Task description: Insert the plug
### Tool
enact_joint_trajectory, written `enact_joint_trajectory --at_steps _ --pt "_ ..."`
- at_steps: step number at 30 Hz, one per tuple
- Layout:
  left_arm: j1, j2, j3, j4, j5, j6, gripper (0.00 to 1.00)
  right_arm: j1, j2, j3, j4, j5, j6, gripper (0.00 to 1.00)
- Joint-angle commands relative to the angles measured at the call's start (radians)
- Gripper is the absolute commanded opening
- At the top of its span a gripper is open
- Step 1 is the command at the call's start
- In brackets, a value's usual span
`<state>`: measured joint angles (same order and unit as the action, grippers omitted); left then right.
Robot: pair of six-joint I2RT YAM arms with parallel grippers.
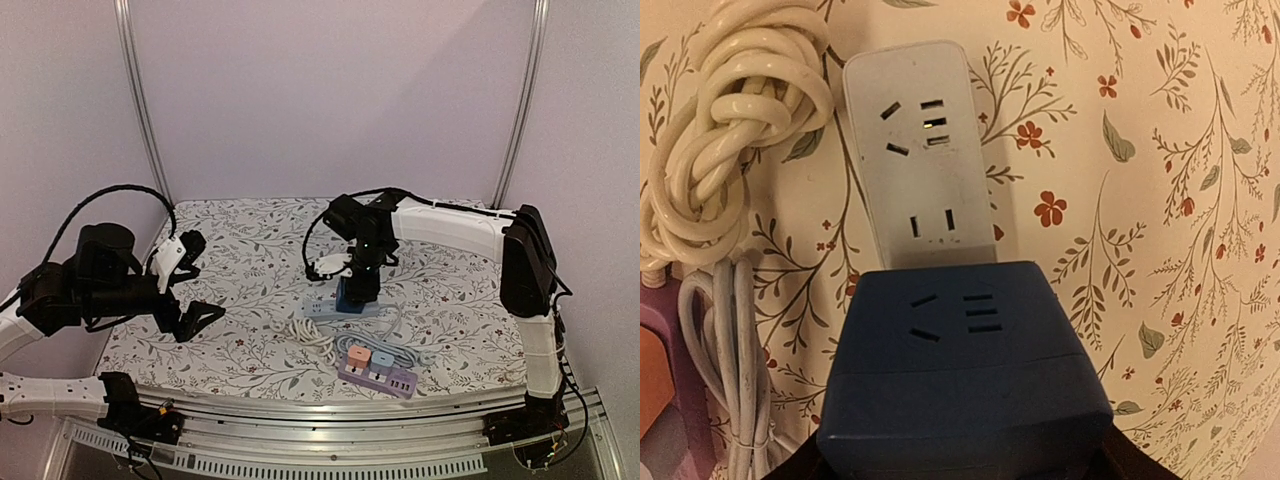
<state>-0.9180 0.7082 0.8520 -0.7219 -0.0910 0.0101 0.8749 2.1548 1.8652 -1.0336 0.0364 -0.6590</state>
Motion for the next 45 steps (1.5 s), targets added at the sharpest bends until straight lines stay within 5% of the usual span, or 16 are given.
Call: enact_joint_trajectory --at_steps 1,13,31,45 --pt "-0.001 0.015 0.035 -0.017 0.018 -0.006 1.0 0.007 0.137 0.017 0.019 -0.056 0.033 0.14" --pt "-0.001 0.046 0.069 -0.044 0.023 -0.005 0.99 0.043 0.244 0.108 0.052 0.009 0.061 0.38" --pt "-0.001 0.032 0.088 -0.081 -0.002 -0.005 0.99 0.081 0.28 0.099 0.127 0.016 0.051 0.49" --pt "-0.001 0.05 0.105 -0.07 -0.029 -0.042 0.99 0.082 0.221 0.127 0.206 0.063 0.029 0.73"
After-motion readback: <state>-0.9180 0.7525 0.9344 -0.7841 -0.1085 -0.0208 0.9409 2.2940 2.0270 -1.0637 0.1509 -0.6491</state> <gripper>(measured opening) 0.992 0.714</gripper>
